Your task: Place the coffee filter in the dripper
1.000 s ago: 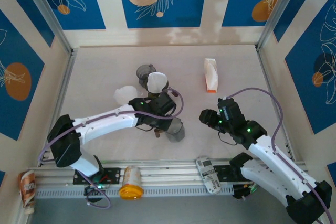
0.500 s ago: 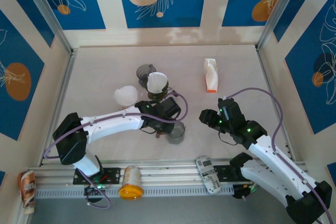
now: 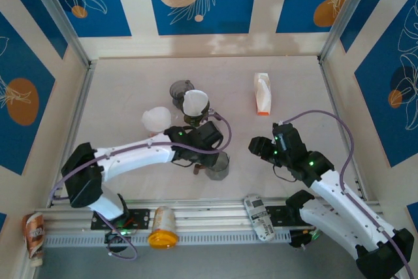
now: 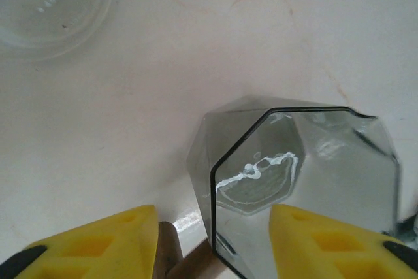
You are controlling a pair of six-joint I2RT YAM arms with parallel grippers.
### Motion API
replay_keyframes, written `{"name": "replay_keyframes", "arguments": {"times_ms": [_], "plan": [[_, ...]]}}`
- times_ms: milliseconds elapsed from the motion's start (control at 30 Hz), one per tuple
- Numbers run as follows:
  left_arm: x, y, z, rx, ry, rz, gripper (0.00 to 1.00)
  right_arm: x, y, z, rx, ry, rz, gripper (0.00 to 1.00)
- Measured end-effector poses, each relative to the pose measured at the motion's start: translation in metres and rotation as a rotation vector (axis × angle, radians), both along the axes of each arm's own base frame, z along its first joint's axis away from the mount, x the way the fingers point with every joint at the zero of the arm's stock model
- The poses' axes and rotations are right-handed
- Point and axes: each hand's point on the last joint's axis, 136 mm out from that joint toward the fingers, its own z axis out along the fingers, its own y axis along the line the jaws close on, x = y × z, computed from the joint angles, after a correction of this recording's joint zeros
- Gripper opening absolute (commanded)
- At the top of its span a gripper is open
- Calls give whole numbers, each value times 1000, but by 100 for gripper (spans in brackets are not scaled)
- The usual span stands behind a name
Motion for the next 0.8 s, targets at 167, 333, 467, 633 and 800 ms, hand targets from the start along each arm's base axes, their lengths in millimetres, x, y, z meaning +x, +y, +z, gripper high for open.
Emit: {"name": "replay_keyframes", "arguments": {"times_ms": [167, 333, 467, 633, 800], "plan": [[6, 5, 63, -132, -90, 7, 68, -3, -2, 3, 3, -6, -2, 54], [53, 36, 153, -315, -220, 113, 72, -3, -4, 6, 6, -11, -6, 54], [112, 90, 201, -365, -306, 257, 71, -1, -3, 12, 11, -24, -8, 54], [175, 128, 197, -310, -297, 329, 72, 0, -4, 17, 13, -36, -6, 54], [227, 152, 149, -224, -204, 349, 73, 0, -4, 17, 12, -34, -8, 54]]}}
